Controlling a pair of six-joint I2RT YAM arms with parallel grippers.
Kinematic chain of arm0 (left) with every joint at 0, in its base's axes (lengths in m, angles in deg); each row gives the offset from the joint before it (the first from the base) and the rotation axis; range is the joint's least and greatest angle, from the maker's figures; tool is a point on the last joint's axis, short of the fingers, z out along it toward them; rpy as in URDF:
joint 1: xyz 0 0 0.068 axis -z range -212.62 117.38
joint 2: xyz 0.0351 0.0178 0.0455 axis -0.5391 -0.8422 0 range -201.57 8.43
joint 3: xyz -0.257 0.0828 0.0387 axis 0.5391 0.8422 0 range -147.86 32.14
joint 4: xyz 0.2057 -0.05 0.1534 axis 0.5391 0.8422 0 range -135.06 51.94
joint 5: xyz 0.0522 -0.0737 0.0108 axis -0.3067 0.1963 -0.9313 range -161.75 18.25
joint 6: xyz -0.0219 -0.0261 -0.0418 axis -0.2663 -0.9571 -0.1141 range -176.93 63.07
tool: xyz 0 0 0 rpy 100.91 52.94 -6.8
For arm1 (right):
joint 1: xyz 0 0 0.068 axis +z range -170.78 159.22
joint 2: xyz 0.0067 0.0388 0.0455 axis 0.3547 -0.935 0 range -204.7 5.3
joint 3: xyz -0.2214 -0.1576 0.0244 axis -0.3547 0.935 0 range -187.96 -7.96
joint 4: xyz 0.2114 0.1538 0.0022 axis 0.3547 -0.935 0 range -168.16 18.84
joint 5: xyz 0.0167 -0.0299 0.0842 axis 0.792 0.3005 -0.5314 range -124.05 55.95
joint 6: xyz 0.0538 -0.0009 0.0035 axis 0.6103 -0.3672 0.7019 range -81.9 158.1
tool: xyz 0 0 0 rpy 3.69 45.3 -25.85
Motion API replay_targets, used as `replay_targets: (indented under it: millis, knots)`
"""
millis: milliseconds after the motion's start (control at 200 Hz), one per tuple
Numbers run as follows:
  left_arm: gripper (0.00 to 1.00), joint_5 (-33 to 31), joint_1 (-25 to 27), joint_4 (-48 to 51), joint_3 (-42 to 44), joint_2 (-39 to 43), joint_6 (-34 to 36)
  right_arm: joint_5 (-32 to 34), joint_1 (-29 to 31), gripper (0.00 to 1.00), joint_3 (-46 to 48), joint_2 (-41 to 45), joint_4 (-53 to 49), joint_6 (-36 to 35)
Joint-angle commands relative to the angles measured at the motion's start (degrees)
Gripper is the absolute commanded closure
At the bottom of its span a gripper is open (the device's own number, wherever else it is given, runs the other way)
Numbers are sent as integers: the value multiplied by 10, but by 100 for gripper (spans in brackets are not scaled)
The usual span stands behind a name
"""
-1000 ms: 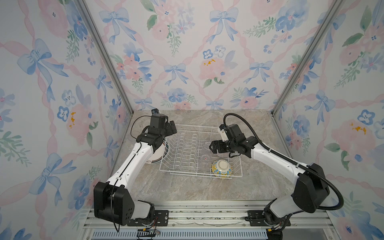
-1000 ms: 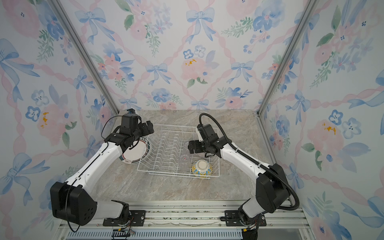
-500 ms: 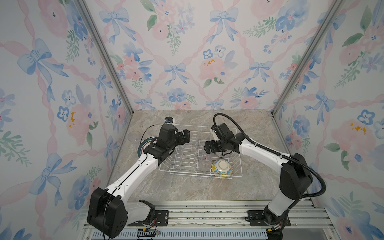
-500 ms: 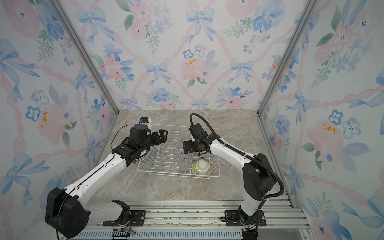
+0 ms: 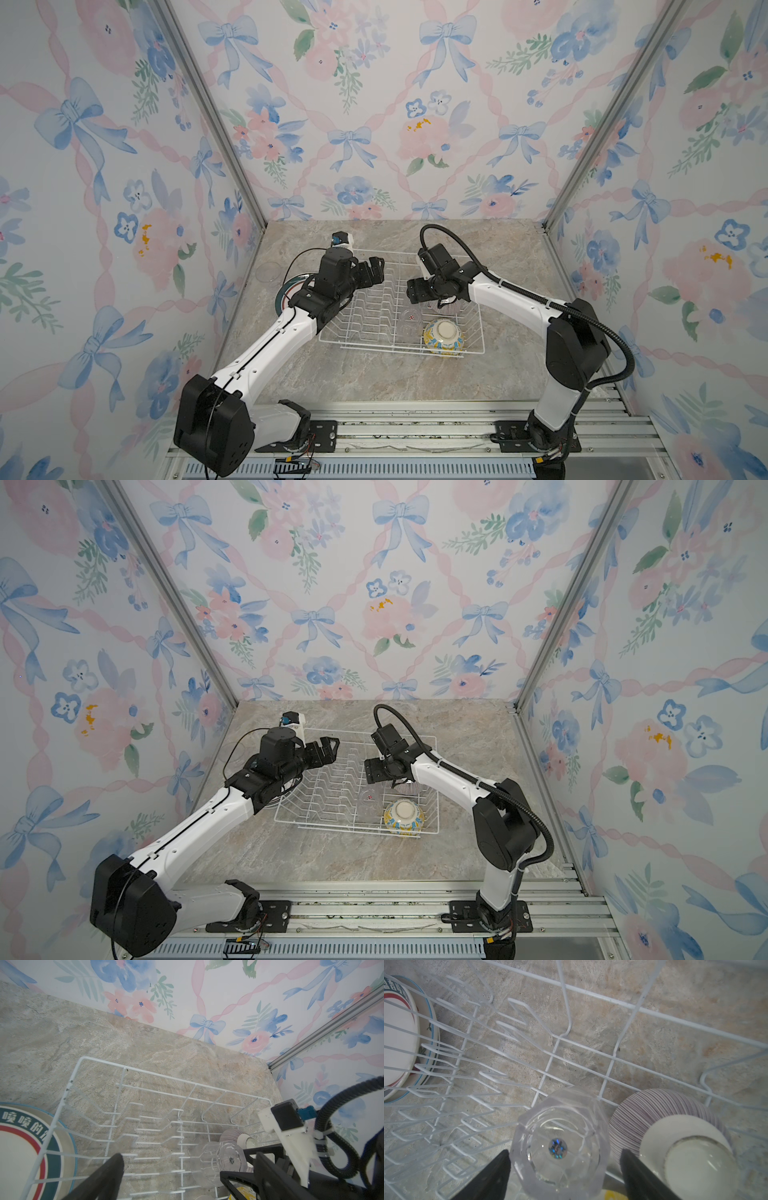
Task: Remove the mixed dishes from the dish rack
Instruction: 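Lower the right gripper onto another clear cup in the rack and grasp it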
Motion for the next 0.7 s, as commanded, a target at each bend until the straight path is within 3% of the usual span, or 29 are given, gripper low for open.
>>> replay_targets:
  millis: [0,225,695]
  knots:
    - [2,0,3,-6,9,15,-4,13,5,13,-18,-16,-18,-4]
    - [2,-6,2,-7,9,20,0,14,5,12,-22,-25,-15,-3]
    - [2,-33,0,-8,33,34,8,8,4,27,-31,-43,-13,-6]
